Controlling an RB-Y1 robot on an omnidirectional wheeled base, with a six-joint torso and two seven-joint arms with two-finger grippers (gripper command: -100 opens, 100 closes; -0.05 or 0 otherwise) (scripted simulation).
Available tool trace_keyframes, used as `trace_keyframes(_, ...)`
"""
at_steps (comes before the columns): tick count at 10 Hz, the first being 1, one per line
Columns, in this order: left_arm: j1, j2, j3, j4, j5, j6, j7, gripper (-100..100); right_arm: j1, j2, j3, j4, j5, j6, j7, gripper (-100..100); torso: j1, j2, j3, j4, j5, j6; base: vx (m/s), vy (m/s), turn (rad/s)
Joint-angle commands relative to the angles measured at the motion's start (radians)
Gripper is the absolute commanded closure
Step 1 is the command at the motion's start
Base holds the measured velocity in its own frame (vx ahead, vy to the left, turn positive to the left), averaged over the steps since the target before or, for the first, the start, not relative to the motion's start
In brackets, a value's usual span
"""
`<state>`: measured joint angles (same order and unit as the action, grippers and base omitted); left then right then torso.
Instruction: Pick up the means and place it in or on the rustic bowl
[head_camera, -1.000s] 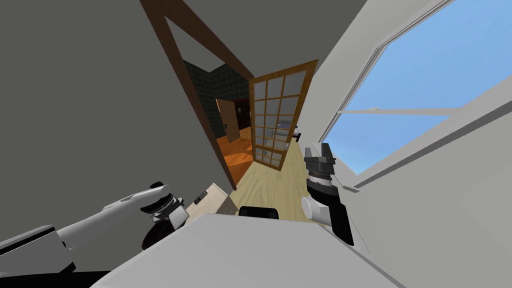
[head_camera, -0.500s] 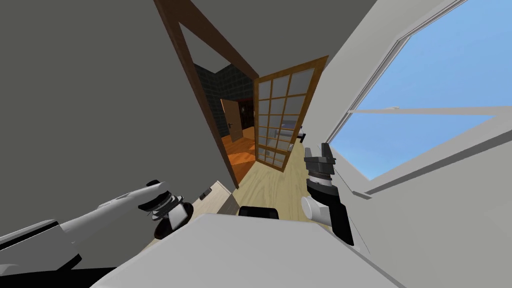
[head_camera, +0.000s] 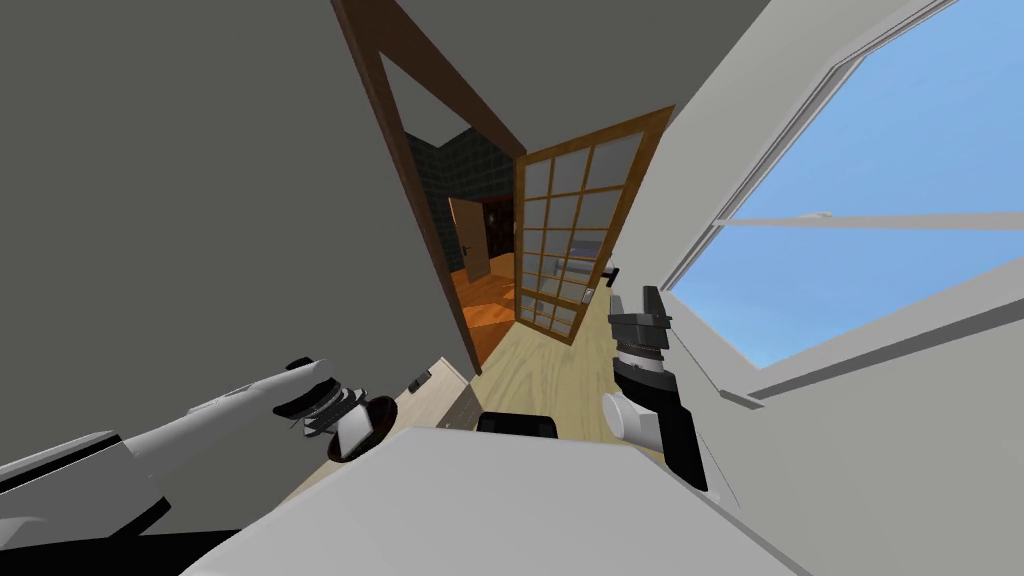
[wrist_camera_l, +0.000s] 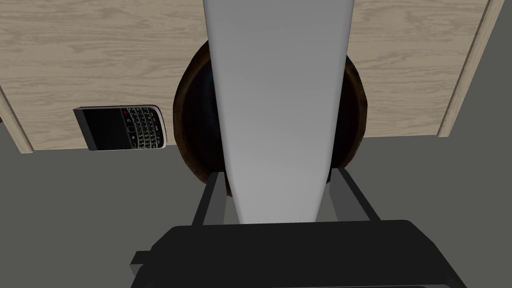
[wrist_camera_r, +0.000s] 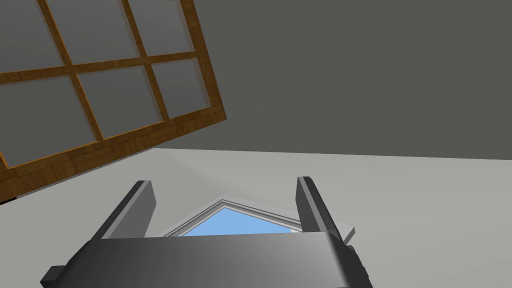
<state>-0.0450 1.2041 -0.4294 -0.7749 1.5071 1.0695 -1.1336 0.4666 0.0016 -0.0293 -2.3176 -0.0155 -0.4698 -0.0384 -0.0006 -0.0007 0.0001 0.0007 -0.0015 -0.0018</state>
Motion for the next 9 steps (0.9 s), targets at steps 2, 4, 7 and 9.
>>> trace_keyframes(2,-0.023,-0.001,-0.004,0.020,0.036,0.011,-0.058,100,0.000,0.000,0.000,0.000,0.000,0.000,0.000,0,0.000,0.001,0.000,0.000,0.000,0.000,-0.026,0.025,0.082)
trace_keyframes(4,-0.022,-0.001,-0.003,0.026,0.030,0.012,-0.054,-100,0.000,0.000,0.000,0.000,0.000,0.000,0.000,0,-0.001,0.000,0.000,0.000,0.000,0.001,-0.005,0.005,0.007)
trace_keyframes(7,-0.021,-0.001,-0.003,0.026,0.030,0.012,-0.054,-100,0.000,0.000,0.000,0.000,0.000,0.000,0.000,0,-0.002,-0.001,-0.001,0.000,-0.001,0.001,0.000,0.000,0.000)
trace_keyframes(9,-0.021,-0.001,-0.003,0.026,0.030,0.012,-0.054,0,0.000,0.000,0.000,0.000,0.000,0.000,0.000,0,-0.002,-0.001,-0.001,0.000,-0.001,0.001,0.000,0.000,0.000)
